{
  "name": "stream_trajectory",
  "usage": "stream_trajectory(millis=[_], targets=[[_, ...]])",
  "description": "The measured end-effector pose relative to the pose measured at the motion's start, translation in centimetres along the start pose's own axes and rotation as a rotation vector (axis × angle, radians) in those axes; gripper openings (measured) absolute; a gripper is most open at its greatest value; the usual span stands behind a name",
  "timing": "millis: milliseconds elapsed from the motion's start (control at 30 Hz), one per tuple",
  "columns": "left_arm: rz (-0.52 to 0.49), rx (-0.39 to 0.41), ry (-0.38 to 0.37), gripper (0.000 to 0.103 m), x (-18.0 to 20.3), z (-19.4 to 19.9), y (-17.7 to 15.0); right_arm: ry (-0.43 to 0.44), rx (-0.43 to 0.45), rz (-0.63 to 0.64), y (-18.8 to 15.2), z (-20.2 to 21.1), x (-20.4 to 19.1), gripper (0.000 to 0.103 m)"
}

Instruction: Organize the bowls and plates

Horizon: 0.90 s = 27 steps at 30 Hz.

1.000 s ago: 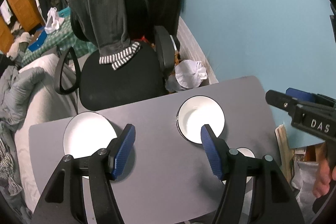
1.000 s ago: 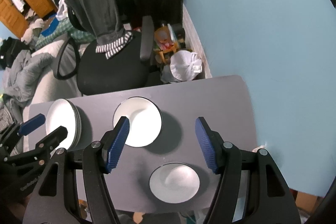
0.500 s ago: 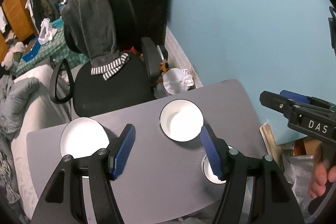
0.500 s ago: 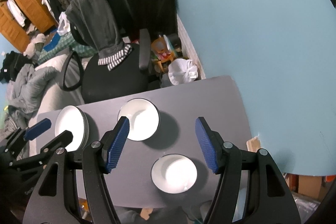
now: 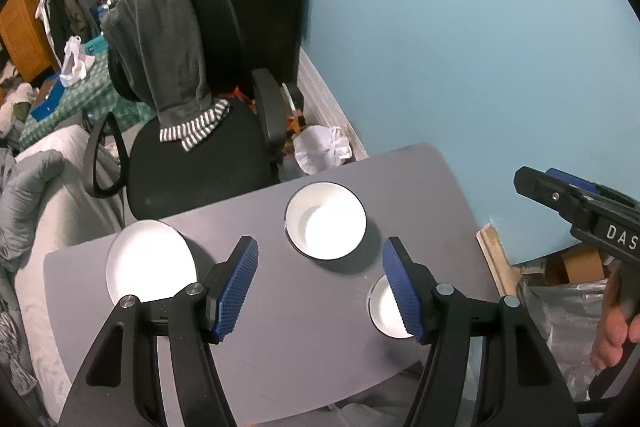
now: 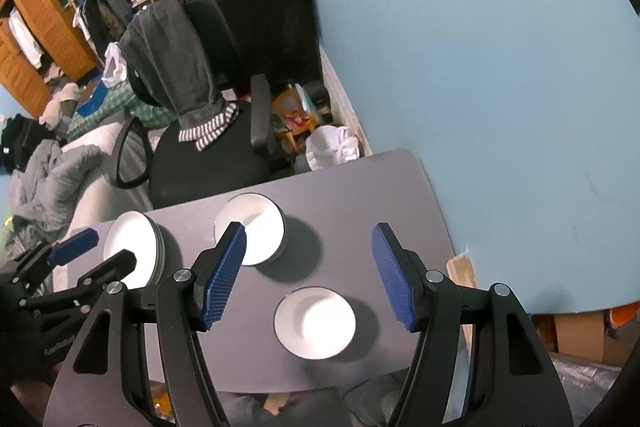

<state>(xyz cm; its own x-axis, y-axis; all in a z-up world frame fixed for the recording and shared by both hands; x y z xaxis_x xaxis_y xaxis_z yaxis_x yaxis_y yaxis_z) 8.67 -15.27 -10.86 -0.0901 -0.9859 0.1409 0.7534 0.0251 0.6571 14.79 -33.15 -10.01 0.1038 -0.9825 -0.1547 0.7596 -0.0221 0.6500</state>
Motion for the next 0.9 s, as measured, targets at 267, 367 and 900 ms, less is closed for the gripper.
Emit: stream_trajectory(millis=[267, 367, 900], targets=[[-0.024, -0.03, -0.017, 0.066, 0.7, -0.3, -0.7, -0.013, -0.016, -0.021, -1.2, 0.3, 0.8, 0.064], [-0.039, -0.052, -0.024, 0.066, 1.0, -0.8, -1.2, -0.019, -0.032, -0.029, -2.0, 0.2, 1.2, 0.064], [-0.072, -0.217, -0.089, 0.066, 3.1, -6.4, -5.9, -0.038, -0.187, -0.101, -9.0, -3.3, 4.5, 0.064]])
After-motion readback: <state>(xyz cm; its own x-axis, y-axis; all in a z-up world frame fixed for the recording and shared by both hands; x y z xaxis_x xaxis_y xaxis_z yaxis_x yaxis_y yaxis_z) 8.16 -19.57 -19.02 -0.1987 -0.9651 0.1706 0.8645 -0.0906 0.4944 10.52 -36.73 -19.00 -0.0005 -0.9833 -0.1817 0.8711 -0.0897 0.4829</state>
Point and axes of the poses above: each gripper's, at about its wrist camera, not at the fingertips, and z roughly against the way its jaws point, x to its right, y to its top, the point moved 5 cm from there along -z, roughly the way its jaws point, and after that the axes turned 15 degrees about x, right-handed, at the moved point
